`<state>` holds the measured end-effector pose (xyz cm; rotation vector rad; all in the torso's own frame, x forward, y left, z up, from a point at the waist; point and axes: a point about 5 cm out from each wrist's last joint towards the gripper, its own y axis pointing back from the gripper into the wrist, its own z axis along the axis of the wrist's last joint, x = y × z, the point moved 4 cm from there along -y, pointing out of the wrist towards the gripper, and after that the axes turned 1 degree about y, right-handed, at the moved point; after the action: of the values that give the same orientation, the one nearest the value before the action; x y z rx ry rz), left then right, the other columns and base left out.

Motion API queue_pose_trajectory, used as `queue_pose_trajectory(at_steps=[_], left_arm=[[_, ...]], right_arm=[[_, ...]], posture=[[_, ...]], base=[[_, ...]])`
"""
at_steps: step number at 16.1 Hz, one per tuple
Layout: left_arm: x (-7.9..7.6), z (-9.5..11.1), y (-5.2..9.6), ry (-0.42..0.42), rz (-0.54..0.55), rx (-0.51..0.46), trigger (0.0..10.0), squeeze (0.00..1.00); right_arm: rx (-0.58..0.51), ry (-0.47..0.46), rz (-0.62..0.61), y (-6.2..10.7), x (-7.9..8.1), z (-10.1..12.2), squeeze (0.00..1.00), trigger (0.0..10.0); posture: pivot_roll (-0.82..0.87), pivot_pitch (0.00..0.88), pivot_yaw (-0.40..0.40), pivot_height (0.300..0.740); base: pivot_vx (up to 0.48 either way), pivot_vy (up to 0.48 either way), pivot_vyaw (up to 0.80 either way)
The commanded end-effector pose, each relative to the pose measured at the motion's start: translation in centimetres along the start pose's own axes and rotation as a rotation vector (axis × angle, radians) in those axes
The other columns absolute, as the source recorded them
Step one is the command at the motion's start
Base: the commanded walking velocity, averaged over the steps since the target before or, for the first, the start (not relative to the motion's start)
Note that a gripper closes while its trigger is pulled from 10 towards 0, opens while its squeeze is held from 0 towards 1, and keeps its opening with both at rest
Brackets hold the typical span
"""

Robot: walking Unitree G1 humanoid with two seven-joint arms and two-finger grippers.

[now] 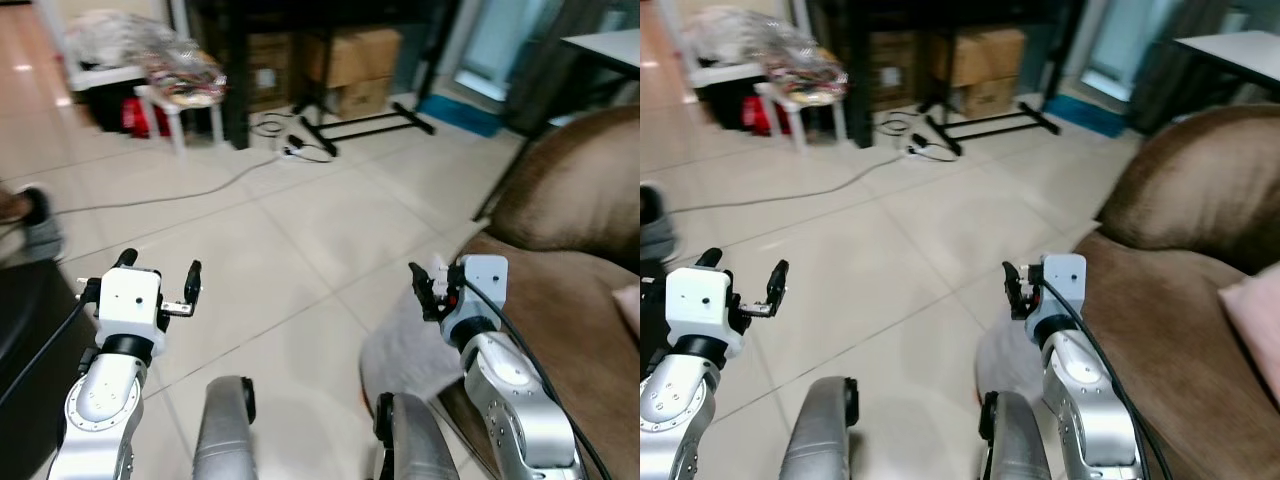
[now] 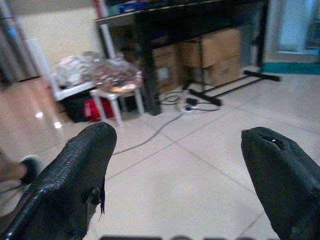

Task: Move the pillow to the sofa from floor

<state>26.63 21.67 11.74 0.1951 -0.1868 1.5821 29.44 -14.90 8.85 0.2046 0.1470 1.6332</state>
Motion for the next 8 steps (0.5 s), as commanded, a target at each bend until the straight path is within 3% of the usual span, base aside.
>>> queue_pose_trajectory(at_steps=[1,2,6,8], left_arm=[[-0.46,0.52,-0.23,0.007,-0.02,-0.021,10.0,0.0],[-0.44,0.51,-0.24,0.006,-0.018,-0.021,10.0,0.0],[-0.45,0.57,-0.18,0.007,-0.021,-0.023,10.0,0.0],[-0.41,0.58,-0.15,0.006,-0.02,-0.023,10.0,0.0]], right_arm=[[-0.023,0.013,-0.023,-0.11,-0.86,0.57,0.0,10.0],[-0.024,0.014,-0.023,-0.14,-0.88,0.6,0.0,10.0],[-0.017,0.013,-0.026,-0.34,-0.96,0.5,0.0,10.0],[-0.021,0.018,-0.021,-0.39,-0.92,0.56,0.0,10.0]], posture=[[-0.02,0.0,-0.071,0.57],[-0.02,0.0,-0.071,0.57],[-0.02,0.0,-0.073,0.57],[-0.01,0.0,-0.073,0.57]], base=[[0.0,0.0,0.0],[0.0,0.0,0.0],[0.0,0.0,-0.72],[0.0,0.0,0.0]])
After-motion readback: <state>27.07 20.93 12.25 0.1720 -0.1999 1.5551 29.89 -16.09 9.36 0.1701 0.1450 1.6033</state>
